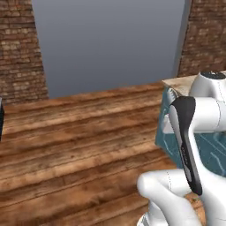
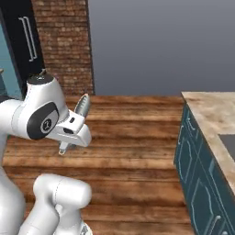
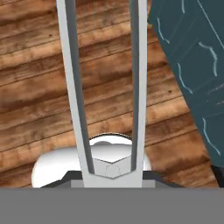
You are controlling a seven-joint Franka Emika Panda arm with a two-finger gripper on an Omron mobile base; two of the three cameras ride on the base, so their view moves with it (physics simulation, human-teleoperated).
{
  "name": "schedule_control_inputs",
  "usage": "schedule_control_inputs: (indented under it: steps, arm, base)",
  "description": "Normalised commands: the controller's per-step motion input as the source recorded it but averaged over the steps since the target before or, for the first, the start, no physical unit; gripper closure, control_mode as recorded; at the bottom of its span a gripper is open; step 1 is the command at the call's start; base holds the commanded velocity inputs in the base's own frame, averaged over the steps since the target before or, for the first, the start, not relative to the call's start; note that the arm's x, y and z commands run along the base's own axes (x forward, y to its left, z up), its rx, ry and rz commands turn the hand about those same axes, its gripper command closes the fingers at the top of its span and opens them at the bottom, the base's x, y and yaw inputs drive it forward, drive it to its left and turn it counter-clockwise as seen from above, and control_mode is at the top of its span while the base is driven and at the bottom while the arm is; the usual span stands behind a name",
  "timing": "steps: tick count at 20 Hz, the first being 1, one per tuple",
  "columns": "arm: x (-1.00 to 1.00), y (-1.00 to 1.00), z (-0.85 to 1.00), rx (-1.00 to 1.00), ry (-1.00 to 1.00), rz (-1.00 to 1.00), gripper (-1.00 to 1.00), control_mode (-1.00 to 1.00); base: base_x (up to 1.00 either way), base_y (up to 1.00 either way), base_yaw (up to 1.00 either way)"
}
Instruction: Pick up the tongs from the counter and place them near the plate next to the oven.
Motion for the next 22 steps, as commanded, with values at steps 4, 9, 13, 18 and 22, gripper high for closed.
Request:
schedule_control_inputs:
  steps: [4, 9, 13, 18, 22]
  arm:
    - [0.0, 0.0, 0.0, 0.0, 0.0, 0.0, 1.0, 1.0]
    - [0.0, 0.0, 0.0, 0.0, 0.0, 0.0, 1.0, 1.0]
    - [0.0, 0.0, 0.0, 0.0, 0.0, 0.0, 1.0, 1.0]
    - [0.0, 0.0, 0.0, 0.0, 0.0, 0.0, 1.0, 1.0]
    - [0.0, 0.0, 0.0, 0.0, 0.0, 0.0, 1.0, 1.0]
  base:
    - [0.21, 0.0, 1.0]
    - [0.61, 0.0, 0.94]
    - [0.76, -0.14, 0.84]
    - [0.74, -0.57, 0.66]
    - [0.41, -0.27, 0.69]
